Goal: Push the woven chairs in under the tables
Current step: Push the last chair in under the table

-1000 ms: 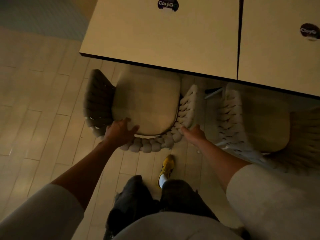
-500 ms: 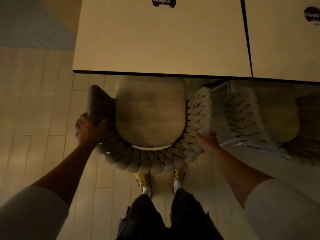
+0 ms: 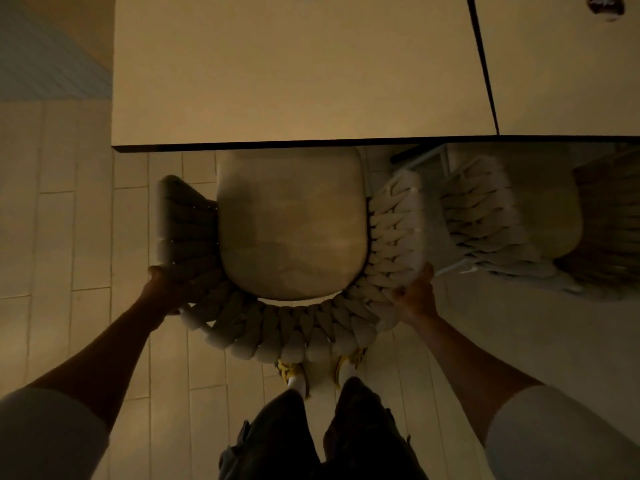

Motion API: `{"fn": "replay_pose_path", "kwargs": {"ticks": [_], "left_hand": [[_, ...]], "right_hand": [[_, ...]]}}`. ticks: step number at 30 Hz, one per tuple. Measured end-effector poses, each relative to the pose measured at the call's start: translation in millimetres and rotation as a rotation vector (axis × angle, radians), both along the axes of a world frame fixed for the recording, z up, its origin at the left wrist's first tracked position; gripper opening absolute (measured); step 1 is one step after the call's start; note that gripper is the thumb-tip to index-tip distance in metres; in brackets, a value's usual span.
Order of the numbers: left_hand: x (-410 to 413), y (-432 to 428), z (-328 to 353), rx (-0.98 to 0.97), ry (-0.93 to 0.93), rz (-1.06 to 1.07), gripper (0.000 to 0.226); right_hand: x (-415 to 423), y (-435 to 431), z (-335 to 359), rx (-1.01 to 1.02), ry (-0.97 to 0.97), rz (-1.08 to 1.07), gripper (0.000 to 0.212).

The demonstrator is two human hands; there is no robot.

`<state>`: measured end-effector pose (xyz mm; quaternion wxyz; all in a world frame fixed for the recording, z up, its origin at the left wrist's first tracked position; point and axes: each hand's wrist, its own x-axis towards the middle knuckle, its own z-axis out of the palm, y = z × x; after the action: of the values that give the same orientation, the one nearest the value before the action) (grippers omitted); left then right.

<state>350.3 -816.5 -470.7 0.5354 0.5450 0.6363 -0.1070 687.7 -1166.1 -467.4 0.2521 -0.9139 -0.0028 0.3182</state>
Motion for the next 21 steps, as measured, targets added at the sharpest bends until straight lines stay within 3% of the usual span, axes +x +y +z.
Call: {"fn": "replay_pose_path", "kwargs": {"ticks": [3,7,10,21], "left_hand": [[4,-4,1,0.015,0.027,-0.040,0.058],[6,-15,6,0.022,0.039,-0.050,0.079],[15,-30,12,0.005,0.048,-0.023,0.080],[33,-65,24,0.022,0.094,0.018,0.044]], "right_hand": [[-11,-13,-1,0.018,-0.014,-0.035,0.098],[-12,-31,0,0.020,-0.031,-0.039,0.095],[2,-35,-1,0.008,-0.028,-0.008,0.094],[36,-43,-6,0.022,-0.038,0.051,0.093]]}}
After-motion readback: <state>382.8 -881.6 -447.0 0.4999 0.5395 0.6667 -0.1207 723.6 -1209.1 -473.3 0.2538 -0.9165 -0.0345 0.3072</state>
